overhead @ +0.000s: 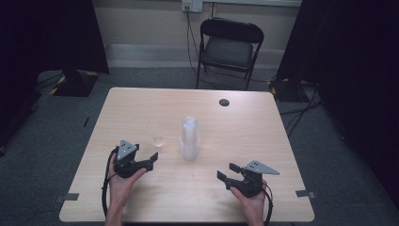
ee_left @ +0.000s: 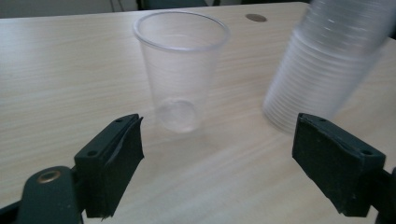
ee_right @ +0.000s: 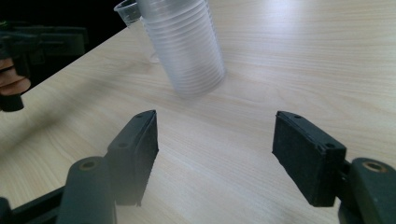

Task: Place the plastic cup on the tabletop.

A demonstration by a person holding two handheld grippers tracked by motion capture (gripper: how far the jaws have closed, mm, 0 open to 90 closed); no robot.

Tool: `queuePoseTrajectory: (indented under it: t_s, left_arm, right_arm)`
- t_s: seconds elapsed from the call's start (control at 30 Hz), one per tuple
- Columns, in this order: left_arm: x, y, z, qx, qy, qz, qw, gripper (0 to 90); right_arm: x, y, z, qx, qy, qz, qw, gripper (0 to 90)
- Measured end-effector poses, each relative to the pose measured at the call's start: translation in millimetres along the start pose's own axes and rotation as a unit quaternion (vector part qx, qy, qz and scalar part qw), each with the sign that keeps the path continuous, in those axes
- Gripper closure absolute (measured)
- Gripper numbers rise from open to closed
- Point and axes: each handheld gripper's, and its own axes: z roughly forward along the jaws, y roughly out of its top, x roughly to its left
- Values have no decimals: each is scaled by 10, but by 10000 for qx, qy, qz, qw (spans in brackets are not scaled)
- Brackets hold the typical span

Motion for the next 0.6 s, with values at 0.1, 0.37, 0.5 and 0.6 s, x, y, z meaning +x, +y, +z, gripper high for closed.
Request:
queuePoseTrajectory:
  t_s: [0.1, 0.37, 0.5, 0.6]
  left_arm:
    - [6, -78, -89, -62, -80, -197, 9998, 163]
    - [-115, -295, -295, 96, -31, -253, 9996, 159]
    - [-210, -330, -361, 177, 134, -103, 9997, 159]
    - [-245, -348, -362, 114, 88, -166, 9998, 158]
  right_arm:
    - [-15, 3, -24, -11, -42, -4, 10000, 311]
    - [-57, -1, -59, -60, -150, 54, 9999, 280]
    - [-66, 1, -62, -48, -218, 55, 9997, 258]
    - [-66, 8, -46, -25, -402, 4, 9992, 230]
